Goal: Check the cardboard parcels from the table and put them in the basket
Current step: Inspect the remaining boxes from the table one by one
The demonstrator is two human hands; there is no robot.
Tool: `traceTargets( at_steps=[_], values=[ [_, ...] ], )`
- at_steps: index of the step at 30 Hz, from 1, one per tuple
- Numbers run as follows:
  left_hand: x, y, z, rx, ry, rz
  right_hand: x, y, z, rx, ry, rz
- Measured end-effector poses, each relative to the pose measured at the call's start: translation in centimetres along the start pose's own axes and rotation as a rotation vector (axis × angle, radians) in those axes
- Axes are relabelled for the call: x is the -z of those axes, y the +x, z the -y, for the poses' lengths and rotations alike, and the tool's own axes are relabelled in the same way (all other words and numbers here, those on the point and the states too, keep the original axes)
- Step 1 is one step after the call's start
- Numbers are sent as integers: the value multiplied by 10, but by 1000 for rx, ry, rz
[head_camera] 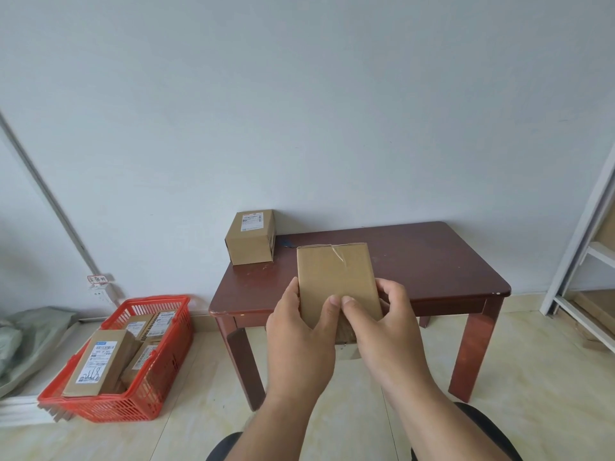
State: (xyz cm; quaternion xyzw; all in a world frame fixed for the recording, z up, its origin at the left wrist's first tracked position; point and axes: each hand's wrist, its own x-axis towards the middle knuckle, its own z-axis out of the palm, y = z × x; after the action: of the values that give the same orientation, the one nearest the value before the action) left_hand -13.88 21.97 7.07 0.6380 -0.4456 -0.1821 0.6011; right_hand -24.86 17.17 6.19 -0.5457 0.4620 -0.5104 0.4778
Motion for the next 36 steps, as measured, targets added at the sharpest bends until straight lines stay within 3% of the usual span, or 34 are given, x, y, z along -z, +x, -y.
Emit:
traceTargets(
  at_steps=[9,19,26,36],
  values=[
    [1,3,6,36,91,-97,-3,0,-7,47,-56,2],
    [-3,-8,3,52,129,-98,-2,8,-2,38,-95,-81],
    [5,5,3,108,72,-128,1,0,-10,87,-169,26],
    [-2,-8,8,88,75,-87,1,4,4,48,-111,-29]
  ],
)
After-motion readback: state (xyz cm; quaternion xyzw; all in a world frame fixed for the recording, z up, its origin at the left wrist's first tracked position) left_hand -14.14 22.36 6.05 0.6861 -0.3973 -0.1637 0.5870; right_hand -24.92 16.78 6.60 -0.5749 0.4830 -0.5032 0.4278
